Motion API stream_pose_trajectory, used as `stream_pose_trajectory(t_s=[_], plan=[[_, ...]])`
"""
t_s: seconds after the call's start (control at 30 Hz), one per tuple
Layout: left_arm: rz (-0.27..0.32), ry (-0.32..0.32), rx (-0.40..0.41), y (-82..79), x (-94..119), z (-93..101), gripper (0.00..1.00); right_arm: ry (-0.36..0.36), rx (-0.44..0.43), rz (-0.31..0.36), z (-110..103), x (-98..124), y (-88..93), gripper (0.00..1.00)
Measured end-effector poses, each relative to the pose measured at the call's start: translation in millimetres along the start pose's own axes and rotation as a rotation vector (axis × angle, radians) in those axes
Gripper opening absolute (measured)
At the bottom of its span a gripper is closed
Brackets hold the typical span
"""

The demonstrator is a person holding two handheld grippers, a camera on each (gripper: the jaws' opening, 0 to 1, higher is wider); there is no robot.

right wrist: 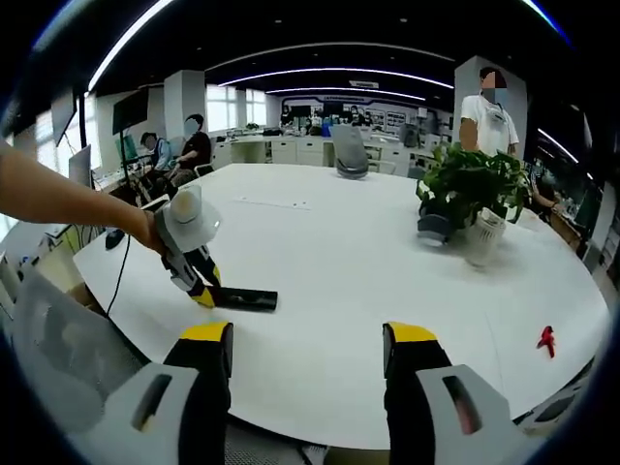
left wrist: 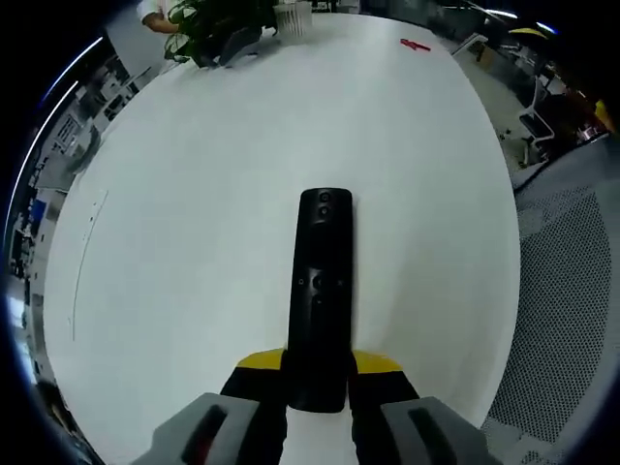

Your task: Press the specified remote control buttons in sequence, fully releasing each button before pressing the next.

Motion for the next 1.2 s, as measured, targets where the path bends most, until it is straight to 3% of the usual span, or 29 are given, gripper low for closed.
stream_pose_trajectory(t_s=[0.2,0.63,0.8,1.0,1.2], plan=[[-0.011,0.004,-0.013,-0.2,1.4,17.2,0.23,-0.013,-0.011,-0.002,-0.8,0.3,-0.3,0.64],[0.038,-0.001,-0.009,7.0,5.2,45.6,0.23,-0.066,-0.038,-0.009,-5.5,1.4,-2.5,0.64],[0.059,-0.009,0.017,10.3,6.3,55.9,0.23,-0.158,-0.166,-0.029,-9.7,-0.6,-9.4,0.61],[0.107,-0.025,0.05,15.8,8.4,72.1,0.23,-0.231,-0.252,0.007,-9.8,-4.0,-28.9,0.51],[0.131,-0.025,0.048,16.9,9.1,84.5,0.23,-0.296,-0.262,0.015,-20.3,-16.2,-55.8,0.38]])
Point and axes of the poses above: the point that each gripper's makers call its tool centre point, and the gripper's own axes: x roughly backward along the fingers, z roughly to its right, y roughly out of its underside, the point moved 8 cm from there along x, roughly backward along the fingers, and after that the axes turned 8 degrees about -x, right-handed, at the moved point
